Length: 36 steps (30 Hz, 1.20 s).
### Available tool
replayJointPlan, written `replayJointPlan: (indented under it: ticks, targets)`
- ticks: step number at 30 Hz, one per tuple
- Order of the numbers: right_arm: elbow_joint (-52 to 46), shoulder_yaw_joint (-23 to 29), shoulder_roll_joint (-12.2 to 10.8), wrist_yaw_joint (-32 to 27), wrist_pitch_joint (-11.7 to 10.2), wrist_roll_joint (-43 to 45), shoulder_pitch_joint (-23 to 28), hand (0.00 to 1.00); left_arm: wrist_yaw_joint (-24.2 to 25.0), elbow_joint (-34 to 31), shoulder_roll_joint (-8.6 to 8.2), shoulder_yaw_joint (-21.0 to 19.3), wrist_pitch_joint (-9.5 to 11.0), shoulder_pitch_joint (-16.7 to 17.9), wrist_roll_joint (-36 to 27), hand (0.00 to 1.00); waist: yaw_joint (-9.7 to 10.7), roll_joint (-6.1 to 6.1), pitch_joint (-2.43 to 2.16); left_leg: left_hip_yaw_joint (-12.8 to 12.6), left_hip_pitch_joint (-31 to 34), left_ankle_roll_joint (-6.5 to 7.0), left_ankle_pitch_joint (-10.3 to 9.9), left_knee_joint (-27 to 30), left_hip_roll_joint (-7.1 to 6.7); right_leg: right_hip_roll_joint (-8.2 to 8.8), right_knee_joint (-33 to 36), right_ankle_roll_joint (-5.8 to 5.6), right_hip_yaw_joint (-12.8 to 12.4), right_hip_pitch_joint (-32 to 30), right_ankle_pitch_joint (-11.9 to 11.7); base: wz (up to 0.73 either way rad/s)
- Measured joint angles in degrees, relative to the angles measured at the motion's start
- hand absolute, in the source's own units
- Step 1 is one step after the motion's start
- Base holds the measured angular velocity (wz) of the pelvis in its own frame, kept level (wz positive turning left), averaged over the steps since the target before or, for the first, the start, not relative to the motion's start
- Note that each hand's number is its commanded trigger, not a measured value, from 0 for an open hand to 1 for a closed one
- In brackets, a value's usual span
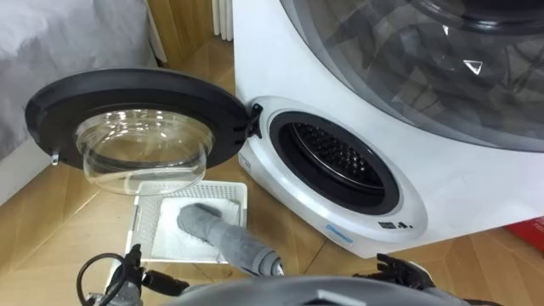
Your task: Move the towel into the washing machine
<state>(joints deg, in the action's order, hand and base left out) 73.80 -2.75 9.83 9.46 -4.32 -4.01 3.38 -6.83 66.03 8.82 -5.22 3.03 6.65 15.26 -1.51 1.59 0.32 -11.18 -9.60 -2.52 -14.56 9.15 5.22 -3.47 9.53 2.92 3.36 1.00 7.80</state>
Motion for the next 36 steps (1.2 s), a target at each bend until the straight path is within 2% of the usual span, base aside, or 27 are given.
replayJointPlan:
  ticks: [11,19,21,22,24,27,29,30,32,34,36]
  targets:
    - [0.00,0.01,0.22,-0.03,-0.15,0.03,-0.05,0.00,1.11,-0.05,0.02,0.13,0.20,-0.27,-0.01,0.00,0.01,-0.50,-0.30,-0.15,0.48,0.00,0.00,0.03,-0.02,0.01,0.21,0.00,-0.15,-0.77,-0.01,-0.01]
    - [-0.35,-0.68,0.40,-0.60,-1.85,-0.32,-0.19,0.00,0.39,-0.49,0.09,3.42,1.94,-1.10,0.62,0.00,0.54,-0.97,-0.36,-0.80,2.91,0.00,0.00,0.29,0.01,-0.06,0.28,0.00,-0.46,-3.21,-0.50,-0.03]
    - [-0.39,-1.05,0.44,-0.86,-2.17,-0.48,-0.50,0.00,-0.25,-0.53,0.10,4.44,2.43,-1.67,0.67,0.00,0.89,-1.24,-0.21,-0.81,3.34,0.00,0.00,0.30,0.02,-0.02,0.28,-0.02,-0.46,-3.58,-0.59,0.00]
    - [-0.40,-1.28,0.47,-1.21,-2.39,-0.37,-0.84,0.00,-0.61,-0.53,0.11,4.79,2.80,-2.03,0.79,0.00,1.05,-1.42,-0.34,-1.03,3.91,0.01,0.00,0.37,0.01,-0.01,0.50,-0.02,-0.49,-4.23,-0.59,-0.07]
    - [-0.37,-1.96,0.56,-1.28,-2.64,0.02,-1.97,0.00,-1.80,-0.53,0.20,5.56,3.82,-2.67,2.34,0.00,1.31,-1.44,-0.32,-1.26,5.11,0.01,0.01,0.56,-0.01,0.00,1.43,-0.02,-0.78,-5.56,-0.59,-0.08]
    - [-0.21,-3.04,0.57,-1.21,-3.24,0.12,-3.93,0.00,-2.27,-0.51,0.04,7.14,4.34,-5.32,6.28,0.00,1.86,-1.68,-0.13,-1.29,8.36,0.01,0.01,1.97,-0.13,0.36,2.85,-0.02,-0.46,-8.87,-0.61,-0.01]
    - [0.08,-4.08,0.38,-0.90,-3.26,0.20,-6.19,0.00,-3.37,0.05,-0.44,7.17,5.34,-8.38,10.79,0.00,1.77,-2.05,0.23,-1.27,10.61,0.21,0.12,2.38,-0.17,0.54,4.14,0.09,-0.28,-11.41,-0.67,0.00]
    - [0.36,-4.06,0.20,-0.64,-3.26,0.39,-6.85,0.00,-3.86,0.13,-0.56,7.19,5.67,-8.96,11.77,0.00,1.86,-2.10,0.27,-1.28,11.17,0.31,0.18,2.48,-0.20,0.58,4.38,0.09,-0.26,-12.03,-0.67,0.00]
    - [0.76,-4.22,-0.39,-0.42,-3.26,1.11,-8.86,0.00,-4.62,0.20,-0.65,8.15,6.22,-10.99,13.53,0.00,2.42,-2.32,0.63,-1.29,12.93,0.60,0.35,2.75,-0.27,0.78,5.53,0.15,-0.22,-14.22,-0.70,0.00]
    - [2.47,-4.98,-0.71,0.08,-3.36,1.66,-11.81,0.00,-5.60,2.03,-1.16,10.11,6.69,-13.80,13.73,0.00,3.26,-2.95,1.28,-1.24,15.67,0.95,0.59,3.91,-0.69,1.49,7.10,0.21,-0.26,-17.27,-0.73,0.00]
    - [2.74,-5.32,-0.88,0.18,-3.43,1.69,-13.10,0.00,-6.44,3.52,-1.65,11.02,6.91,-15.68,14.96,0.00,3.35,-3.13,1.54,-1.30,18.00,0.96,0.59,5.10,-0.96,1.71,8.50,0.21,-0.26,-19.70,-0.73,-0.05]
